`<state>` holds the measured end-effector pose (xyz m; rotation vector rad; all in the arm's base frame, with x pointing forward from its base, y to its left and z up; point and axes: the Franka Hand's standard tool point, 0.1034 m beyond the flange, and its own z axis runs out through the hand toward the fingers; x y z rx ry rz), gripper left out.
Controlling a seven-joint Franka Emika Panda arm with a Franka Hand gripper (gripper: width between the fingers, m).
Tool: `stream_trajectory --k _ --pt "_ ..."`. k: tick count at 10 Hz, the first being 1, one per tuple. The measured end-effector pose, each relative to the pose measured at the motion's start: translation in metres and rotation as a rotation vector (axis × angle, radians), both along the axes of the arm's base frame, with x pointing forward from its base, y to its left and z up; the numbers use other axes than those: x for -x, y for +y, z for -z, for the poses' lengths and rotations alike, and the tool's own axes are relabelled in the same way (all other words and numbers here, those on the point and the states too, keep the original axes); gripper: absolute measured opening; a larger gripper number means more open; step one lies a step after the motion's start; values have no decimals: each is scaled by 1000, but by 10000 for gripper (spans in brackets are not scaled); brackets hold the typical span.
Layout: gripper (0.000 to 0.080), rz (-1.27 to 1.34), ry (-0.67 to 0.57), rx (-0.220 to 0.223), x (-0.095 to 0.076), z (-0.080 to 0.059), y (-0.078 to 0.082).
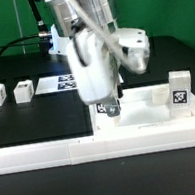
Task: Assemble square table
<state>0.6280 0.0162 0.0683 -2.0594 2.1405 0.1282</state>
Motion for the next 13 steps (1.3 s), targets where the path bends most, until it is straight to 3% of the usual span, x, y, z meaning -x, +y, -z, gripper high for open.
stream_trajectory --k 1,2,7,8,10,13 --pt "610 -211 -46 23 4 -2 5" --pt "642 -326 -54 23 10 -2 10" --pt "649 -620 -99 53 10 -1 3" --pt "649 -836 -107 98 10 -1 -3" --pt "649 -1093 -105 139 11 0 4" --pt "620 -1045 -99 139 11 0 1"
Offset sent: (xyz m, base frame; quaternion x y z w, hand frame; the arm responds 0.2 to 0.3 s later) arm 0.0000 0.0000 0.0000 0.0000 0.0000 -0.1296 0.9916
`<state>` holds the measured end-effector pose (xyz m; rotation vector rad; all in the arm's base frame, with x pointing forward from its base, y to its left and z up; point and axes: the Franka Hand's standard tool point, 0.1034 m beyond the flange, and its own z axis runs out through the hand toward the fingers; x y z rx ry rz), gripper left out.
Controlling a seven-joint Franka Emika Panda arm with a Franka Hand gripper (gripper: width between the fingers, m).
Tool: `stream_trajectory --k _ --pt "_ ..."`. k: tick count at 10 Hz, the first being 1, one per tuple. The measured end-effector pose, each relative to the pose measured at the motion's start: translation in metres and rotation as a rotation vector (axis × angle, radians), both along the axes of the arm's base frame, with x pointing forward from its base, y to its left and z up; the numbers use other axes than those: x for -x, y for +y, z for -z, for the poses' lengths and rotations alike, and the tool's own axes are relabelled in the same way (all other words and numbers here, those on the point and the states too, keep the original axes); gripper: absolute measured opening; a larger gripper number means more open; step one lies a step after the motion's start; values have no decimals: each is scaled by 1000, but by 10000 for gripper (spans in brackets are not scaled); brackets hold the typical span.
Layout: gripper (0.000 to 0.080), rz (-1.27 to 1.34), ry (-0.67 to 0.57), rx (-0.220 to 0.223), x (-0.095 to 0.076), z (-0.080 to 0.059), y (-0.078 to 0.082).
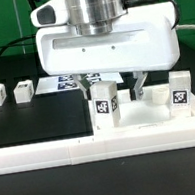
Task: Assemble square table
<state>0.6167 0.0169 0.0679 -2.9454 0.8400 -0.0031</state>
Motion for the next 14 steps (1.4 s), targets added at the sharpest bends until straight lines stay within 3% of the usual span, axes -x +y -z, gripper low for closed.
stream_trajectory --k 2,7,9,10,12,14 --pt "296 145 11 -1 0 0 -3" --pt "294 497 40 -11 1 2 -2" --pt "294 851 64 -26 -1 1 -2" --pt "294 1027 81 -40 0 2 -1" --pt "294 1323 99 -112 -4 2 0" --pt "294 1482 102 -146 -8 2 -2"
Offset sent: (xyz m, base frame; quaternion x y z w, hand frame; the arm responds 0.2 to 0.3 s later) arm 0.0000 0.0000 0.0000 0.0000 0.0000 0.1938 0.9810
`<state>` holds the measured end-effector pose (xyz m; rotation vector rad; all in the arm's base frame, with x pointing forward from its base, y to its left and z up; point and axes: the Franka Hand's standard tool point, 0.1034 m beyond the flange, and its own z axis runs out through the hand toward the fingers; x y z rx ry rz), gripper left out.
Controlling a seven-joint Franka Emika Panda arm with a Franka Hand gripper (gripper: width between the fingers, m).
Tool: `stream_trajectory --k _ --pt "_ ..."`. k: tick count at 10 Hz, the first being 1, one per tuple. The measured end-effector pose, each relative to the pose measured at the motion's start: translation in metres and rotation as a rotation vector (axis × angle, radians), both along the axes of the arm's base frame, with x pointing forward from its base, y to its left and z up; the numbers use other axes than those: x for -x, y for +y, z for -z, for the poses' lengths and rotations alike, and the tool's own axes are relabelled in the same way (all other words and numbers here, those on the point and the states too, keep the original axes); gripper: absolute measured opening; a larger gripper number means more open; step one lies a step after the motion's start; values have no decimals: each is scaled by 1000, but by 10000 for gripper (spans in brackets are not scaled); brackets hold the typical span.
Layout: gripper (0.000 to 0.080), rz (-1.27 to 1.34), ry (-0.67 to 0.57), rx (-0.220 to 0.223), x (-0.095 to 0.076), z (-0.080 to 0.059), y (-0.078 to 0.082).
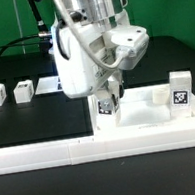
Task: Assemble square table
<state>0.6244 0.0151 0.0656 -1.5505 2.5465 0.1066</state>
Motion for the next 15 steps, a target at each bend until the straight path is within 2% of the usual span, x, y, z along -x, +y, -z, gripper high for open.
stream_trajectory --k 3,4,5,6,7,11,13,15 --pt "294 -7 0 1 0 1 0" --pt "486 -170 -21 21 0 1 0" --pt "486 -366 -34 53 1 -1 6" --pt "612 -504 -33 73 3 -4 14" --pt "638 -526 -36 75 3 -2 11" --pt "649 -828 -71 103 4 -1 7" --pt "649 -1052 -97 145 10 2 -8" --pt "649 -1295 -114 184 10 6 -7"
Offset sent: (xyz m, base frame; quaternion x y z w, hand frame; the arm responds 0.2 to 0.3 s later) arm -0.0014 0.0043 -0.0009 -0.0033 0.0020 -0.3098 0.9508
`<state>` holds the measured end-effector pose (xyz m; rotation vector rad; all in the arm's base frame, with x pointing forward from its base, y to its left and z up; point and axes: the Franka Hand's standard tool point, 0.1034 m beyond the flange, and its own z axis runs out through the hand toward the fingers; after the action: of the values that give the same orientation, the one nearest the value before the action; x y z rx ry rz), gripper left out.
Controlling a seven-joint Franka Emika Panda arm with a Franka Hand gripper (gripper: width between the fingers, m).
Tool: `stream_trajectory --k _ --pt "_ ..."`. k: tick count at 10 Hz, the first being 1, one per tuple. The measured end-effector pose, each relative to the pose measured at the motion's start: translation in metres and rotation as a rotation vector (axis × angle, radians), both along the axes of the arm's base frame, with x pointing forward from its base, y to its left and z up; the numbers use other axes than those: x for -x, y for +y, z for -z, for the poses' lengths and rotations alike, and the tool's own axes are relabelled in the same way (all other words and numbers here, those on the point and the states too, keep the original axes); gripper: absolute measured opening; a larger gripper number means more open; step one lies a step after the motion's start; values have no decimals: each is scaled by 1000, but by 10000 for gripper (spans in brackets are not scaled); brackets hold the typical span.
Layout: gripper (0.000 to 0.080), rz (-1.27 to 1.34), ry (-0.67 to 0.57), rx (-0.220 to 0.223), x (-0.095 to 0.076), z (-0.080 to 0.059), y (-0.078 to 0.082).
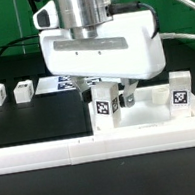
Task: Assemble square table
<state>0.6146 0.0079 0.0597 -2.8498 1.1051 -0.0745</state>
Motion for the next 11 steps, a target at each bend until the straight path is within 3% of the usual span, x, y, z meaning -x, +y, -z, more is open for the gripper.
stream_trajectory --k 1,3,4,5,9,11 --pt "649 3 -1 -1 0 0 0" --pt "383 72 3 -7 0 0 0" --pt "383 135 8 -12 0 1 0" --pt "284 214 13 -18 0 1 0" --pt "284 477 28 -40 0 1 1" --pt "284 773 41 -71 -6 0 -1"
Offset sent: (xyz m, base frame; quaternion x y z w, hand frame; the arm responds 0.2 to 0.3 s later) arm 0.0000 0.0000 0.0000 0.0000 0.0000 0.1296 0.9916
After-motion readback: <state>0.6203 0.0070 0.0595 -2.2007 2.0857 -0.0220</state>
